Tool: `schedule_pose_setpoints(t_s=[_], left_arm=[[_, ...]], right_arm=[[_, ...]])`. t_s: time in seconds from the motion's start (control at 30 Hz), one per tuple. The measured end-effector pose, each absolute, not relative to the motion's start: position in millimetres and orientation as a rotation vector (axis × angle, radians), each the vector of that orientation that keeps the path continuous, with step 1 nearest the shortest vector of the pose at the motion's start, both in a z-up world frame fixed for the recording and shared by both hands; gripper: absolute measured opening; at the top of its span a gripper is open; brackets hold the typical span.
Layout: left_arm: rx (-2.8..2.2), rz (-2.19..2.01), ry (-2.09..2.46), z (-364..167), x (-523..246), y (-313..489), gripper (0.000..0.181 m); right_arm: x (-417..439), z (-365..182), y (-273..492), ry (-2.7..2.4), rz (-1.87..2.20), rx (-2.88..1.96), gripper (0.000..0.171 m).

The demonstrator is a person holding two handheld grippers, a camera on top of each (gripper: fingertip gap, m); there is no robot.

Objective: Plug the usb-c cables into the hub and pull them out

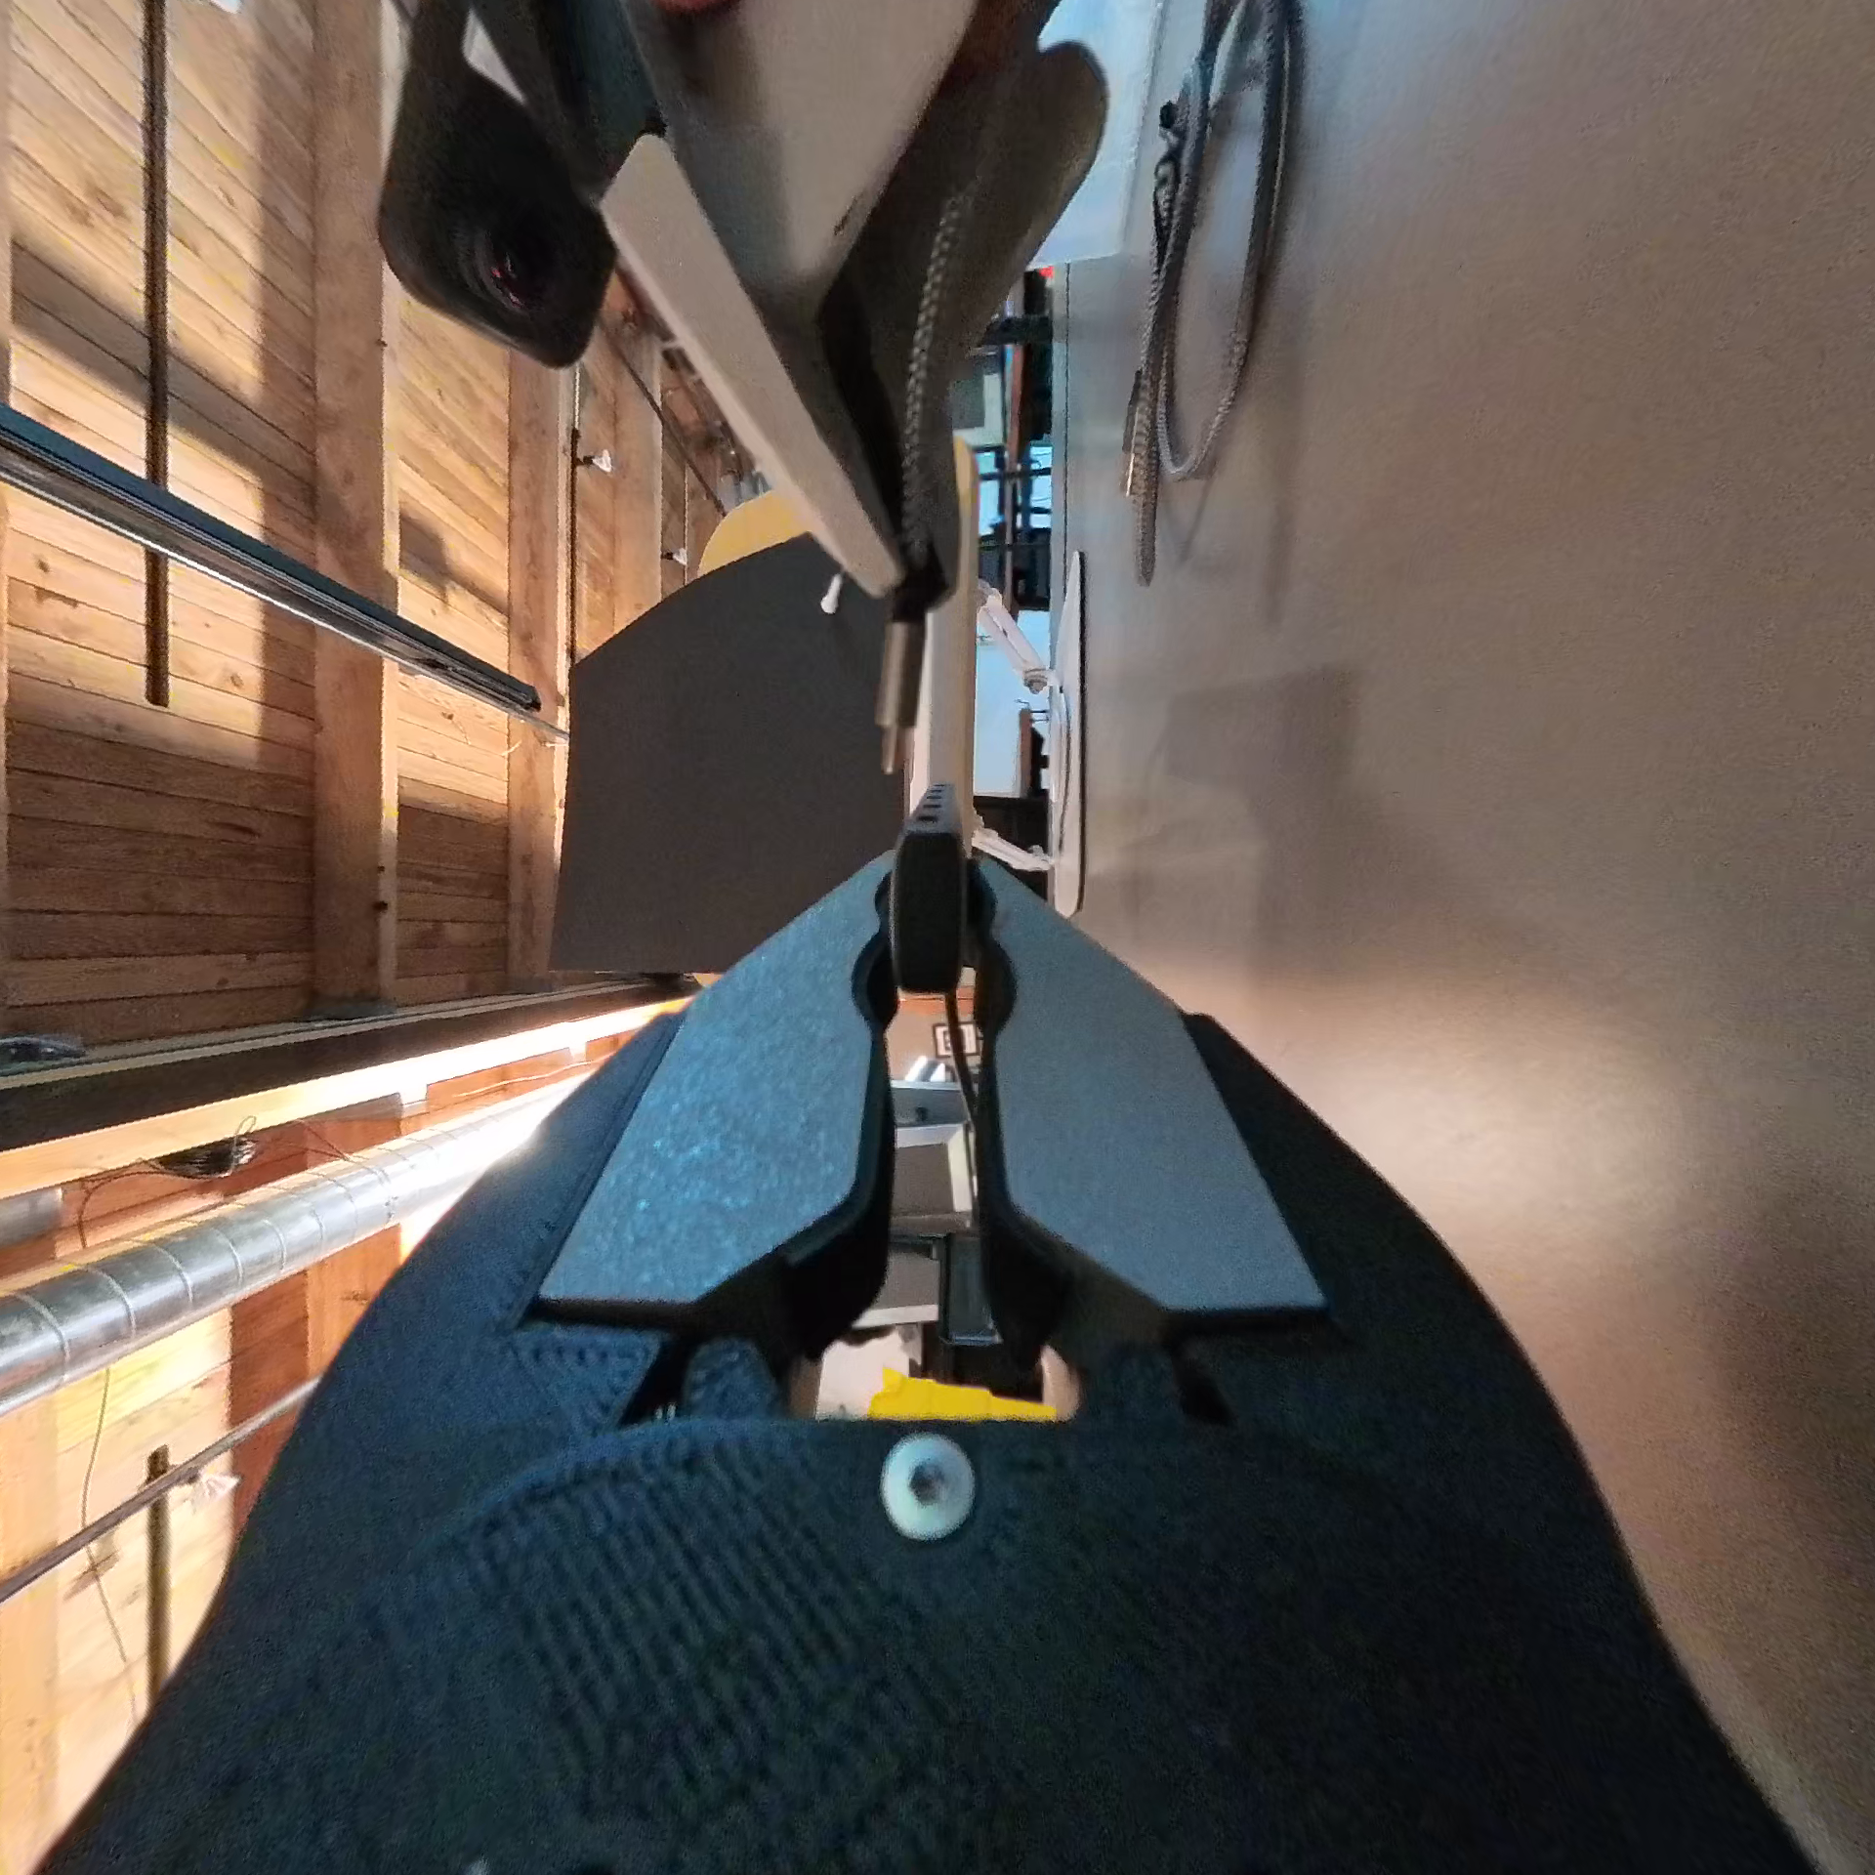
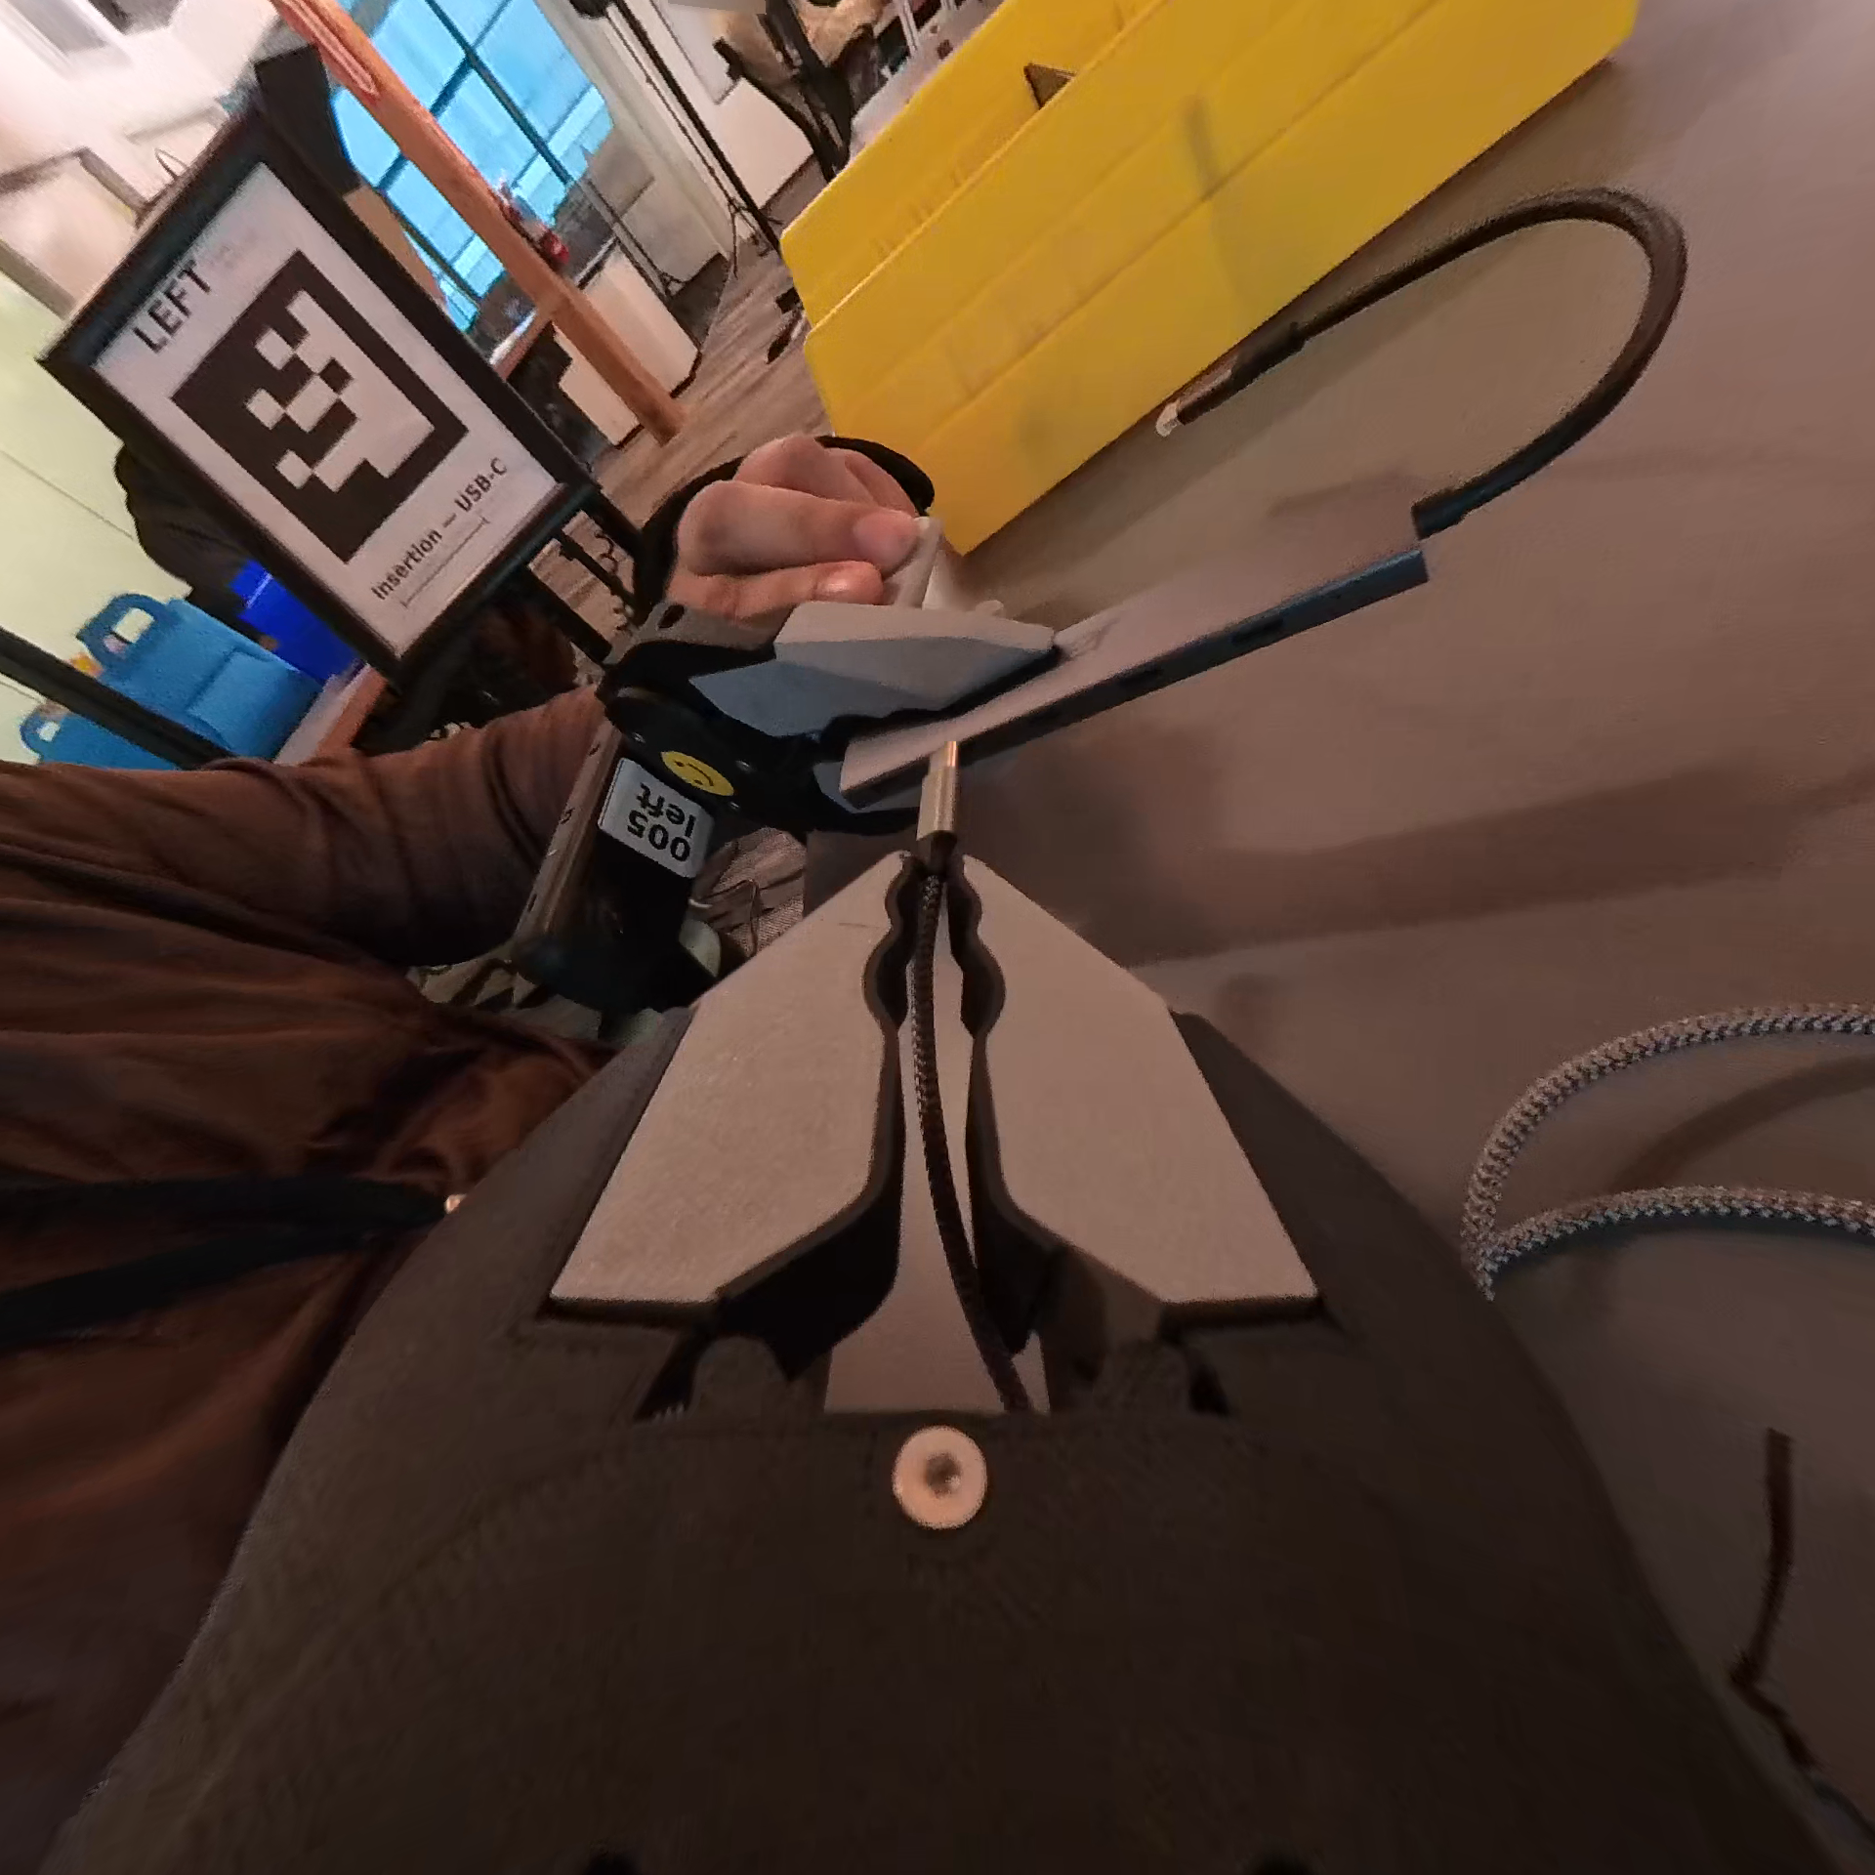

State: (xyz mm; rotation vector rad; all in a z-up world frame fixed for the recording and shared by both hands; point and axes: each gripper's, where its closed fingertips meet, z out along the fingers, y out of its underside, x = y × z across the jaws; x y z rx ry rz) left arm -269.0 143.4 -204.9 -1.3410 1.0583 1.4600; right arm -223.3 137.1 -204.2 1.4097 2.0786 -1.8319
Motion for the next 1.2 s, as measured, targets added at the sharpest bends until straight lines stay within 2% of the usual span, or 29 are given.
schedule_pose_setpoints(t_s=[1.2], left_arm=[[-1.334,1.525,1.072,-205.0,-268.2,145.9,0.007]], right_arm=[[-227.4,-213.4,132.2,1.833,-1.812,1.428,0.002]])
